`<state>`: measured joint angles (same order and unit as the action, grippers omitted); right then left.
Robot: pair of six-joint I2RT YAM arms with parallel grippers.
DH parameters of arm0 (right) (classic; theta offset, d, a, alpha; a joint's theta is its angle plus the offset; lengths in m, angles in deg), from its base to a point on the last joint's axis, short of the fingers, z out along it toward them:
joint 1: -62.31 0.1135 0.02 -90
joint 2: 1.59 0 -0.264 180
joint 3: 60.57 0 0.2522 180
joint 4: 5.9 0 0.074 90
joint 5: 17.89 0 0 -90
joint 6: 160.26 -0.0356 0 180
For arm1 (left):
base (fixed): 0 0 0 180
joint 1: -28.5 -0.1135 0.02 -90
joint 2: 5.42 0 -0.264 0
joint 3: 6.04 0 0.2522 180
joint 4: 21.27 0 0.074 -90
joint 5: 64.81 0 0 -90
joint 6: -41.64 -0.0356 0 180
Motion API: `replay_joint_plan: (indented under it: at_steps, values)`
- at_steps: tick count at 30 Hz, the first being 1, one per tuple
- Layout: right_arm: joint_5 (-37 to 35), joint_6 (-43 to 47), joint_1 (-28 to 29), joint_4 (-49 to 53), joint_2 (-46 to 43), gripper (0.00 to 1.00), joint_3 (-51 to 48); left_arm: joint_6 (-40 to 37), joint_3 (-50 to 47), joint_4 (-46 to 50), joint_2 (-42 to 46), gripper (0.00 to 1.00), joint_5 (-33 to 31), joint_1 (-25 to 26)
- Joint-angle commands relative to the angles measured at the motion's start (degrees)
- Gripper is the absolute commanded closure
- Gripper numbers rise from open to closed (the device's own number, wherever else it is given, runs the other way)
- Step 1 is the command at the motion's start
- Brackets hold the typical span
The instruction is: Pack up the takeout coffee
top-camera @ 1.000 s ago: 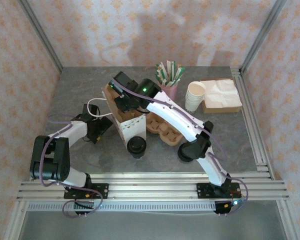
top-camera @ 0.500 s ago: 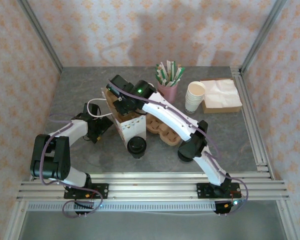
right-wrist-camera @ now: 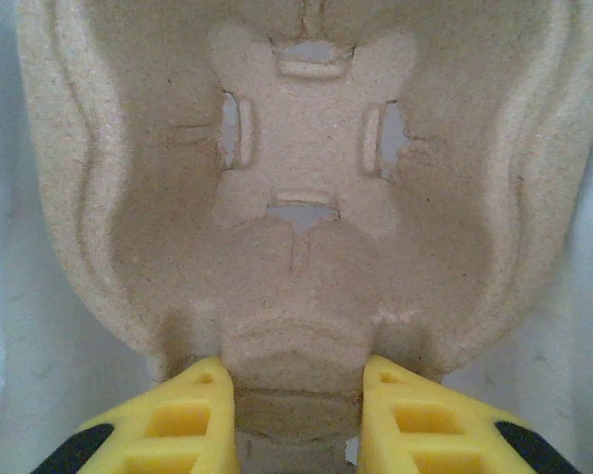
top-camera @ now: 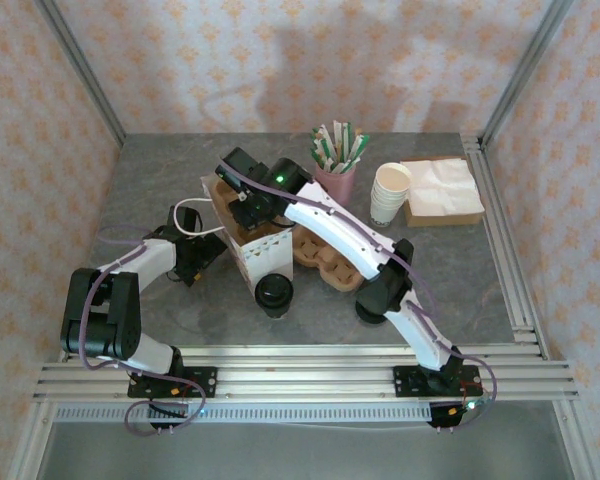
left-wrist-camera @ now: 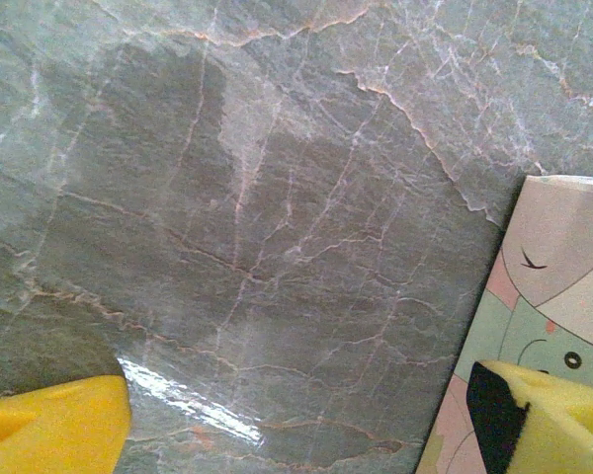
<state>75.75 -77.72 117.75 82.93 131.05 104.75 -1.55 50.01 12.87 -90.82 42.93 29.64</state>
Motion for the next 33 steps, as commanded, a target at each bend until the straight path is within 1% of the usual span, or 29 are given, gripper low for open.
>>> replay_joint_plan:
  at_steps: [1,11,18,26,33]
  values:
    - [0.7,0.4,-0.3,3.0,1.7,0.74,2.0,-0.3,0.0,-5.2,-3.0,0.10,7.1,2.5]
    - [2.6,0.4,-1.0,4.1,4.1,0.74,3.1,-1.8,0.7,-4.4,-3.5,0.10,6.8,2.5]
    - [2.2,-1.1,-1.2,4.2,4.7,0.74,4.5,-2.8,1.1,-3.8,-3.8,0.10,7.1,2.5]
    - [0.0,-2.5,-0.2,2.1,2.0,0.74,5.7,-2.8,0.8,-4.6,-4.5,0.10,8.3,2.5]
    - [0.9,-2.5,-0.1,4.9,4.9,0.74,5.6,-3.1,0.7,-4.3,-4.3,0.10,8.2,2.6]
